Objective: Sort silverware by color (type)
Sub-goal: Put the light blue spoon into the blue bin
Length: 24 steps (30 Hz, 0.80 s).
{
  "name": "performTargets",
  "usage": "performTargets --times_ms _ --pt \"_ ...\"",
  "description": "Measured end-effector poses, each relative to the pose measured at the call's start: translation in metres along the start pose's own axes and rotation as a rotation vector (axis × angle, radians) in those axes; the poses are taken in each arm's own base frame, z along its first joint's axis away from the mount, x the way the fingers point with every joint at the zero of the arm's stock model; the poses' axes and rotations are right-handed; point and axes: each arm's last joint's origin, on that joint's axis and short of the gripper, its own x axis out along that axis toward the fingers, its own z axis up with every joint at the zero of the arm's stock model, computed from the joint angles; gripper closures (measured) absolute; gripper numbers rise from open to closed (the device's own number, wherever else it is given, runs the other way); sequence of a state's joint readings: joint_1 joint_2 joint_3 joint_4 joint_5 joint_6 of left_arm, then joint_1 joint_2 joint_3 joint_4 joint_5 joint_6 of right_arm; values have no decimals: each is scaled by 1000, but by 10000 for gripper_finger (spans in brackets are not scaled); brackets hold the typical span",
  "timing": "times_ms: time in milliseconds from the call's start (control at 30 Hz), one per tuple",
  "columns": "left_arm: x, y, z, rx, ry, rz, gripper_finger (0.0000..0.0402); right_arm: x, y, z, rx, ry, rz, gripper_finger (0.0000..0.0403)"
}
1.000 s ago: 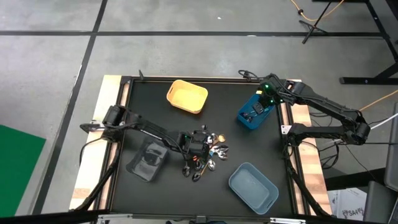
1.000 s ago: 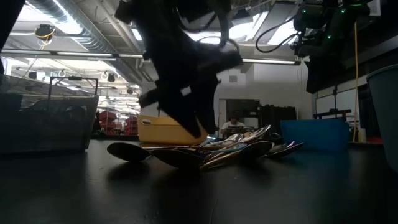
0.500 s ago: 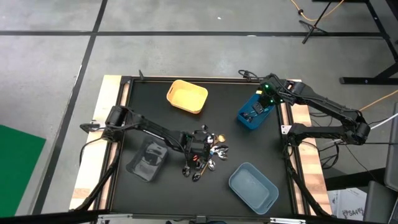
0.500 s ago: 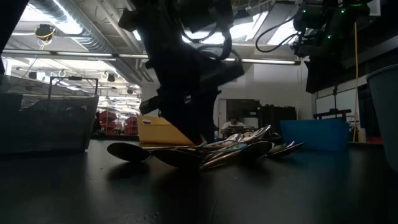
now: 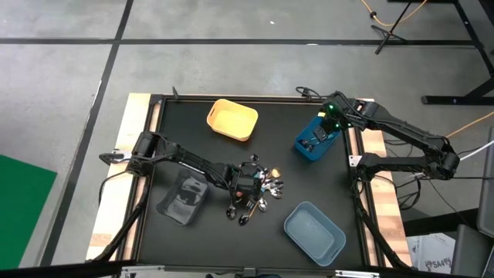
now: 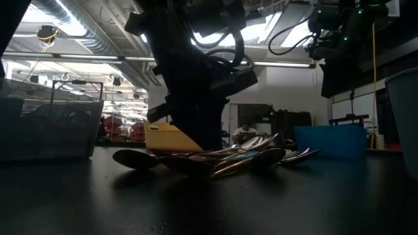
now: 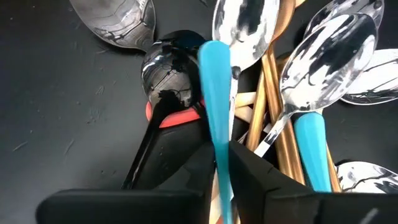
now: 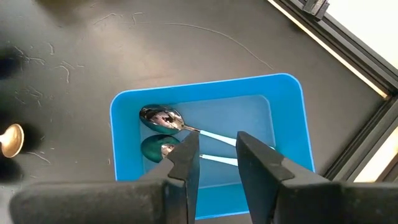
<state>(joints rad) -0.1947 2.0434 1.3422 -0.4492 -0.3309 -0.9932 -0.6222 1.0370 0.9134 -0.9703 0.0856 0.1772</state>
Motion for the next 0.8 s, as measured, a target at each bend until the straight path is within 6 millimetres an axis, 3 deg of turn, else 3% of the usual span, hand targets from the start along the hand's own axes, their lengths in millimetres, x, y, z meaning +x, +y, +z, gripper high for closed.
performTargets --times_ms 300,800 --pt "0 0 0 1 -2 1 385 0 0 0 0 0 0 308" --pt "-23 -2 15 24 -82 -46 400 0 0 0 1 -3 3 308"
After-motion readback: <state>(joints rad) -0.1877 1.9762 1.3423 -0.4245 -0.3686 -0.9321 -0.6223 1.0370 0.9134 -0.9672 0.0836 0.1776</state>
